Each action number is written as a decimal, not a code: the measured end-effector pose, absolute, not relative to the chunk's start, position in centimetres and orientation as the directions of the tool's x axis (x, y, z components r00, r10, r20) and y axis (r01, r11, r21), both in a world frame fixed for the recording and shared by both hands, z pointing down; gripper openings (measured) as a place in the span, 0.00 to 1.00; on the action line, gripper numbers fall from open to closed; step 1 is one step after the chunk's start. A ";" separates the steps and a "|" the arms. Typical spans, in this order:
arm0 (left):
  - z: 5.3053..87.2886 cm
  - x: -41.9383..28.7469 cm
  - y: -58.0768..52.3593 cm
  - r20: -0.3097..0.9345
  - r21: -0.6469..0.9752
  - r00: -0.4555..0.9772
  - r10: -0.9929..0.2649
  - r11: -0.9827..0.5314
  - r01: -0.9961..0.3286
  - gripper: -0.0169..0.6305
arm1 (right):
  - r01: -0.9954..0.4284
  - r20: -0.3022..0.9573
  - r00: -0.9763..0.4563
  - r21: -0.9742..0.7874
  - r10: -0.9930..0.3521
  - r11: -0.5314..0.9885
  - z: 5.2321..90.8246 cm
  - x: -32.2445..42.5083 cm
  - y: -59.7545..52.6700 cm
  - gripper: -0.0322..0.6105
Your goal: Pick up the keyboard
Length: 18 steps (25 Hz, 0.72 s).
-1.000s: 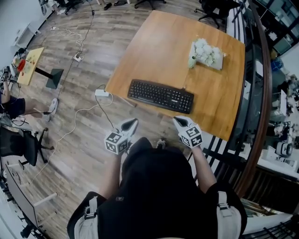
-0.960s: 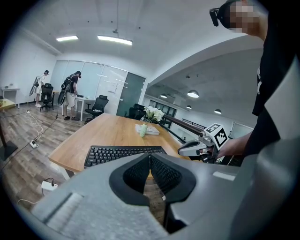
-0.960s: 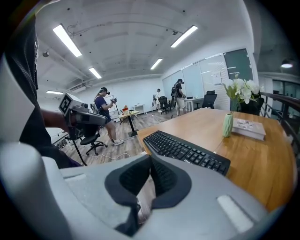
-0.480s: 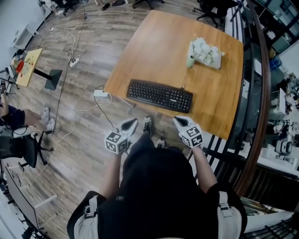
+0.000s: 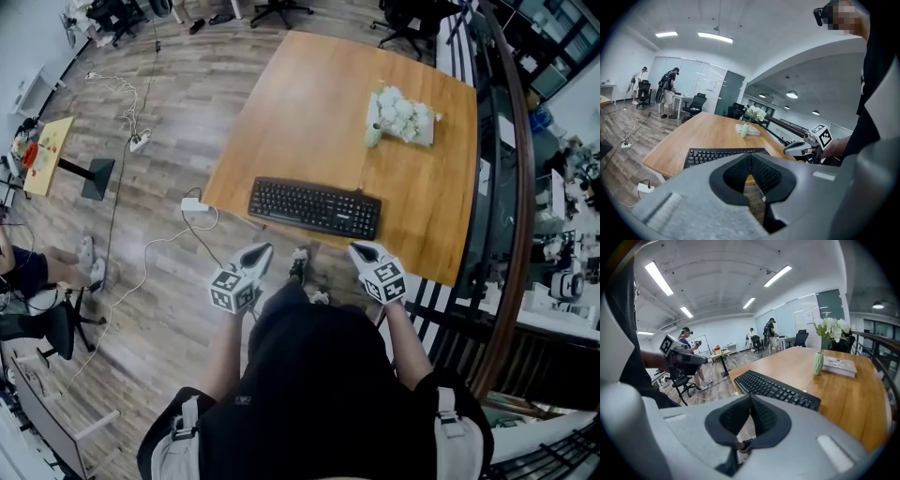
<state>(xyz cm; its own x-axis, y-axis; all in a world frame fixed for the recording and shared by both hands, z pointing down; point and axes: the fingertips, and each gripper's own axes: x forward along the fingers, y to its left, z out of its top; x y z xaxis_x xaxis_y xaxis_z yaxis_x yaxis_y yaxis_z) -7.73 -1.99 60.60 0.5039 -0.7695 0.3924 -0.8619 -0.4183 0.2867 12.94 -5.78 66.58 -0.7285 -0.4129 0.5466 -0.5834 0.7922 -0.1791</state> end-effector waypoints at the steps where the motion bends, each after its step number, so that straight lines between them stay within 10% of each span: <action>1: 60.6 -7.9 -2.4 0.393 0.290 0.505 -0.768 -0.418 -0.861 0.05 | -0.590 0.549 -0.725 -0.182 -0.416 0.787 66.6 12.9 -6.2 0.05; 18: 62.0 -12.7 -11.3 0.423 0.298 0.522 -0.741 -0.430 -0.852 0.05 | -0.640 0.584 -0.686 -0.201 -0.434 0.741 67.5 10.5 -13.5 0.05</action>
<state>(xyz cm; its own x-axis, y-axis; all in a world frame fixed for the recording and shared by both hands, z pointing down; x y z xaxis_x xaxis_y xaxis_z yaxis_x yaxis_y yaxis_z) -12.73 -11.35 61.96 0.5216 -0.7409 0.4232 -0.8523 -0.4299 0.2979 10.50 -13.49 67.48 -0.6858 -0.4339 0.5843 -0.6403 0.7414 -0.2010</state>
